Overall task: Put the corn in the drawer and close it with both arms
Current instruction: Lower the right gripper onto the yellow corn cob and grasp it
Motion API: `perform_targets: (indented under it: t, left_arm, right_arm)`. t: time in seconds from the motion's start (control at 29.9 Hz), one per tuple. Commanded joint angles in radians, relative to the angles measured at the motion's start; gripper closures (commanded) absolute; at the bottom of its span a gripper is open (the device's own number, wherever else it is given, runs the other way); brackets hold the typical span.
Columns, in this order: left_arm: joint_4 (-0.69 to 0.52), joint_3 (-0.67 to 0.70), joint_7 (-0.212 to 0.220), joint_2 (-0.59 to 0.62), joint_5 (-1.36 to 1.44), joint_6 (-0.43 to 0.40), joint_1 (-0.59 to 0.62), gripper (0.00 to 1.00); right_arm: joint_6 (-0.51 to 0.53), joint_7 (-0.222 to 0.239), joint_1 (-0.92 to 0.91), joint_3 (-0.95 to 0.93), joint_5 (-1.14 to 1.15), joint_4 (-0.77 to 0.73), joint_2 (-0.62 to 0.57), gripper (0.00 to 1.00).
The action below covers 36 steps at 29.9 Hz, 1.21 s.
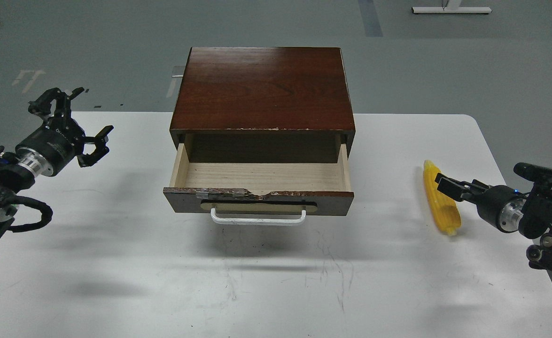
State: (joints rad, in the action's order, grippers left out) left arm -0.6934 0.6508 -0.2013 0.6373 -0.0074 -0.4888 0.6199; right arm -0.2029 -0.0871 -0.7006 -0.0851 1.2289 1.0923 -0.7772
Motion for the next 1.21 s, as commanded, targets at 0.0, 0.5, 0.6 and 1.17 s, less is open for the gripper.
perform_targets:
  t: [0.0, 0.5, 0.6, 1.17]
  left_arm:
    - [0.0, 0.001, 0.0, 0.005, 0.0, 0.0, 0.0, 0.02]
    - [0.0, -0.005, -0.055, 0.032, 0.001, 0.0, -0.008, 0.02]
    - [0.0, -0.007, -0.056, 0.027, 0.001, 0.0, -0.011, 0.02]
    - [0.0, -0.014, -0.058, 0.032, 0.003, 0.0, -0.017, 0.02]
  right_arm:
    - [-0.001, -0.002, -0.011, 0.05, 0.0, -0.006, 0.027, 0.05]
    - [0.004, -0.002, -0.05, 0.153, -0.002, -0.074, 0.111, 0.75]
    - [0.005, 0.009, -0.062, 0.168, -0.005, -0.075, 0.111, 0.87]
    - [-0.191, -0.259, -0.424, 0.186, 0.345, -0.029, 0.035, 1.0]
